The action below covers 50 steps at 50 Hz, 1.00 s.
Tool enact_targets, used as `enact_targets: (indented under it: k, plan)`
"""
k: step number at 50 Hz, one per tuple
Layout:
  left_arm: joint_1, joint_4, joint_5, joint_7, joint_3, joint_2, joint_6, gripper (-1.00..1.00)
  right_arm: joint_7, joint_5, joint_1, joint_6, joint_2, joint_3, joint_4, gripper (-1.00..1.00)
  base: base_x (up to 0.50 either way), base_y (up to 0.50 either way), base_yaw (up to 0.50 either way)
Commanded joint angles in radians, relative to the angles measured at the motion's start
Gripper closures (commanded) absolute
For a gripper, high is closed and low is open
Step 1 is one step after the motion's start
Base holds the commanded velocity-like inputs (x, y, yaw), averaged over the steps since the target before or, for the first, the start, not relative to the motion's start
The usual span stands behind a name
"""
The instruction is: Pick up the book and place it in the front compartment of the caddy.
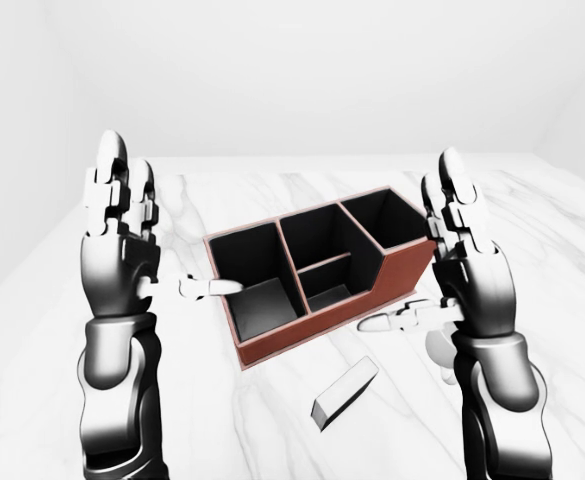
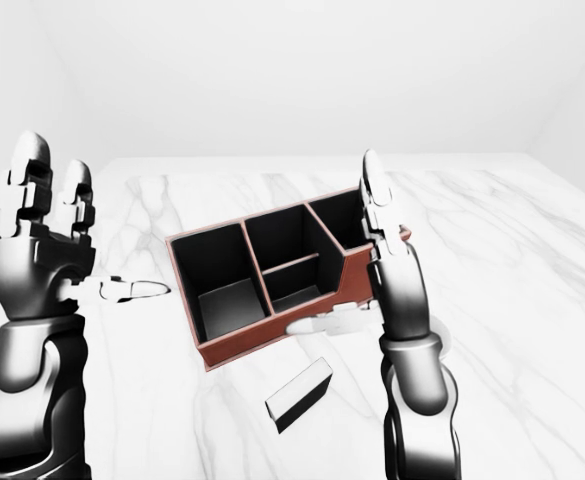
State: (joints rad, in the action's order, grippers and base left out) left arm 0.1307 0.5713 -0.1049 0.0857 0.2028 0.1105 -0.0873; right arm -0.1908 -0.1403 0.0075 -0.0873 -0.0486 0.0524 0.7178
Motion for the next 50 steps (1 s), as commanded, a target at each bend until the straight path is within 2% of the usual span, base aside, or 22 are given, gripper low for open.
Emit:
enact_targets:
  k: [1,8,17,29,50]
  plan:
    - [0.023,-0.033,-0.021,0.004,0.024,0.028,0.000,-1.00,-0.021,-0.047,0.009,0.000,0.001,-0.022,0.015,-1.00,0.00,0.00,0.00]
    - [0.012,-0.026,-0.019,0.010,0.025,0.028,0.000,-1.00,-0.043,-0.060,0.002,0.000,-0.004,-0.008,0.035,-1.00,0.00,0.00,0.00]
    - [0.022,-0.016,-0.032,0.015,0.056,0.041,0.000,-1.00,-0.071,-0.078,-0.011,0.000,-0.011,0.004,0.072,-1.00,0.00,0.00,0.00]
    - [0.039,-0.006,-0.059,0.005,0.091,0.064,0.000,-1.00,-0.128,-0.158,0.034,0.000,-0.016,-0.058,0.127,-1.00,0.00,0.00,0.00]
    - [0.046,-0.021,-0.072,-0.004,0.102,0.077,0.000,-1.00,-0.261,-0.286,0.128,0.000,-0.008,-0.079,0.217,-1.00,0.00,0.00,0.00]
